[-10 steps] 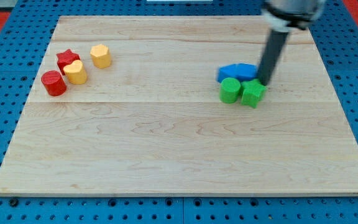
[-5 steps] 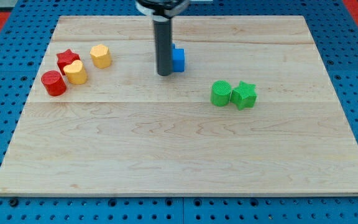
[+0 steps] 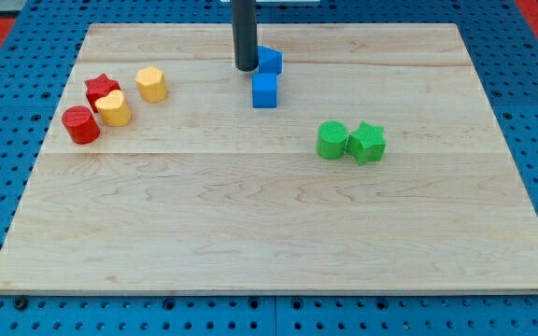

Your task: Move the blue blocks to the top center

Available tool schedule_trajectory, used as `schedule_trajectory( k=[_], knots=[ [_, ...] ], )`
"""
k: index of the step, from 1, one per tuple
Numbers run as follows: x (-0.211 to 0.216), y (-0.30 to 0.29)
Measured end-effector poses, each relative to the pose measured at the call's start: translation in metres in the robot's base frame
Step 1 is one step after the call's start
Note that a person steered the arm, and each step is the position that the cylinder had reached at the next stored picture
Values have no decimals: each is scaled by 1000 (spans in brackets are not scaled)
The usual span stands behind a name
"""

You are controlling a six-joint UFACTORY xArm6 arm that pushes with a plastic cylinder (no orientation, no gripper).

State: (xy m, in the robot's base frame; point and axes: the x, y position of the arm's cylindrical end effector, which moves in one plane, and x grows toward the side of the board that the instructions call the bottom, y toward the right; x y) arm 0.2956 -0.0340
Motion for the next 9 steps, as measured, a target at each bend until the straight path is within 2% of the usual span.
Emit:
schedule_trajectory(
  k=[1, 2, 3, 4, 5, 7, 8, 9],
  knots=[
    [22, -43],
    [43, -46],
    [80, -16],
    [110, -9],
    [87, 24],
    [-3, 34],
    [14, 42],
    [51, 127]
  ],
)
